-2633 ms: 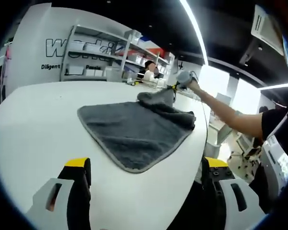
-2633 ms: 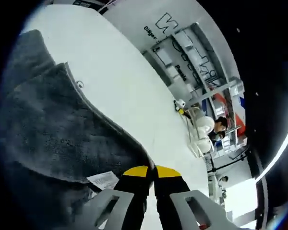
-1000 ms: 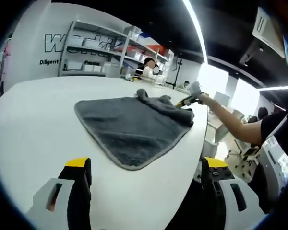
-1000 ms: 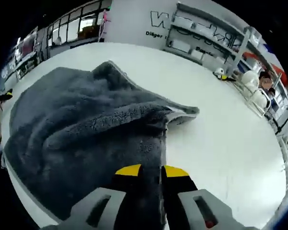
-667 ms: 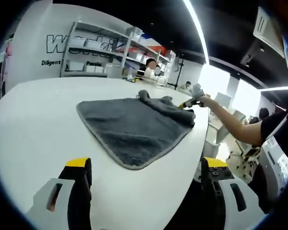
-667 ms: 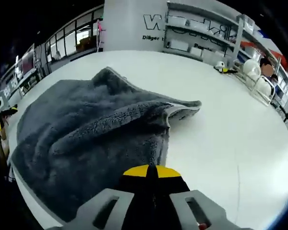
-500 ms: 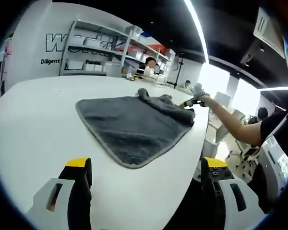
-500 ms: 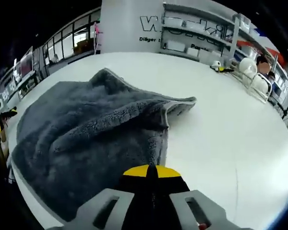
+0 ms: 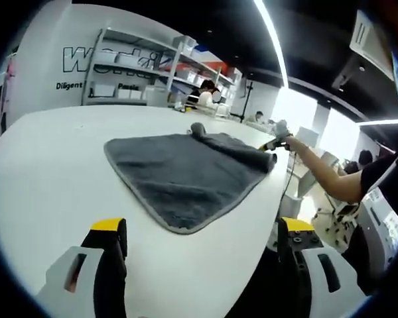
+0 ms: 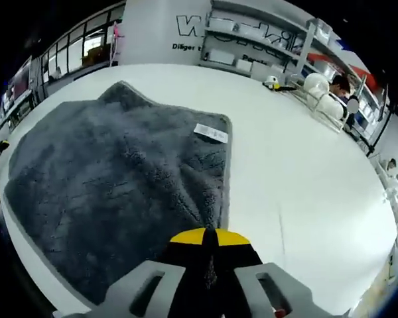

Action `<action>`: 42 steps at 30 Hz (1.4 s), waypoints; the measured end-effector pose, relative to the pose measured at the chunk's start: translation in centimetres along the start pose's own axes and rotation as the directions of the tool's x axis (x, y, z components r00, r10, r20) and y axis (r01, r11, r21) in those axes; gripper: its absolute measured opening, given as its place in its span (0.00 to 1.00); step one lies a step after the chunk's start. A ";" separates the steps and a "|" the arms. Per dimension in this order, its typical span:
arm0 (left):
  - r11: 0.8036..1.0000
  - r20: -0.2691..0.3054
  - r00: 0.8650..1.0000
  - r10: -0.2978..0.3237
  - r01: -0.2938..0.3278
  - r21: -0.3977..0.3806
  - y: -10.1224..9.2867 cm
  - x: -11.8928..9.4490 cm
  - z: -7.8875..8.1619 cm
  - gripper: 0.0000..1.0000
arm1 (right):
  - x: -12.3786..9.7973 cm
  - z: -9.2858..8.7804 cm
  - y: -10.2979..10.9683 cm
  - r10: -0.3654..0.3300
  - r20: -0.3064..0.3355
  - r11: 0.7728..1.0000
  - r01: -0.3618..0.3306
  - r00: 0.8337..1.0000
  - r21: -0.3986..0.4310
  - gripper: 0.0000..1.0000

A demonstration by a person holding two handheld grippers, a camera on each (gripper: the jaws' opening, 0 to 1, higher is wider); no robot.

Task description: Open the folded towel by lifting each exposed corner and separating the folded layers until the towel lies flat within the target outline without major curled edges

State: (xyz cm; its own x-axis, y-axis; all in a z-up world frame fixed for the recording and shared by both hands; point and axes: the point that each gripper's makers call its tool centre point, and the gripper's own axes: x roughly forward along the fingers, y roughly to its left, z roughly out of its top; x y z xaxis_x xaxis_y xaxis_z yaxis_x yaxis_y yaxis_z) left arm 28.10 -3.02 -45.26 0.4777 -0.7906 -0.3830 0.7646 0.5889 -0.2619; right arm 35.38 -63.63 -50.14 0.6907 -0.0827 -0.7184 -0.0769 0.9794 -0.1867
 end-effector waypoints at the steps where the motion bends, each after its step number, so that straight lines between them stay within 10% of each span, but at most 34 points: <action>1: 1.000 -0.001 1.000 -0.001 0.001 0.000 0.0 0.0 0.0 0.93 | 0.0 -0.1 -0.3 -0.008 -0.004 1.000 0.008 1.000 0.002 0.00; 10: 1.000 -0.005 1.000 0.005 -0.005 0.002 0.1 0.1 0.1 0.92 | -0.1 -0.5 -2.7 -0.099 -0.046 0.994 0.097 0.994 -0.045 0.02; 15: 1.000 -0.011 1.000 0.011 -0.011 0.006 0.7 0.6 0.4 0.91 | -2.1 1.1 -3.0 -0.182 0.035 0.983 0.182 0.983 0.004 0.37; 22: 0.999 -0.004 0.999 0.034 -0.033 0.036 1.5 2.0 1.8 0.90 | -6.5 5.0 5.3 0.033 0.241 0.999 -0.039 0.970 0.020 0.61; 26: 0.996 -0.001 0.996 0.085 -0.085 0.010 3.8 3.9 2.7 0.84 | -8.6 6.0 10.8 0.144 0.324 0.989 -0.148 0.935 -0.011 0.69; 32: 0.997 -0.005 0.997 0.076 -0.076 0.012 5.7 5.8 3.6 0.78 | -10.3 5.0 16.7 0.272 0.333 0.961 -0.270 0.903 -0.053 0.97; 35: 0.995 0.008 0.994 0.104 -0.104 -0.002 6.9 6.7 4.2 0.73 | -11.2 4.5 20.0 0.338 0.353 0.940 -0.330 0.872 -0.085 0.99; 42: 0.988 -0.054 0.986 0.155 -0.155 0.001 9.1 8.1 3.9 0.64 | -12.4 3.5 24.2 0.372 0.346 0.928 -0.334 0.861 -0.166 0.99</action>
State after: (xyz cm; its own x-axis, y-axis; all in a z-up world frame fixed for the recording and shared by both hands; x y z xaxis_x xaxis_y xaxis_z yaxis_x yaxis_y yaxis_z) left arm 40.62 -4.70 -47.33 0.5664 -0.6795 -0.4663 0.6817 0.7043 -0.1982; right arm 27.41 -38.30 -43.40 0.8148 0.3570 -0.4567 -0.4218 0.9056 -0.0447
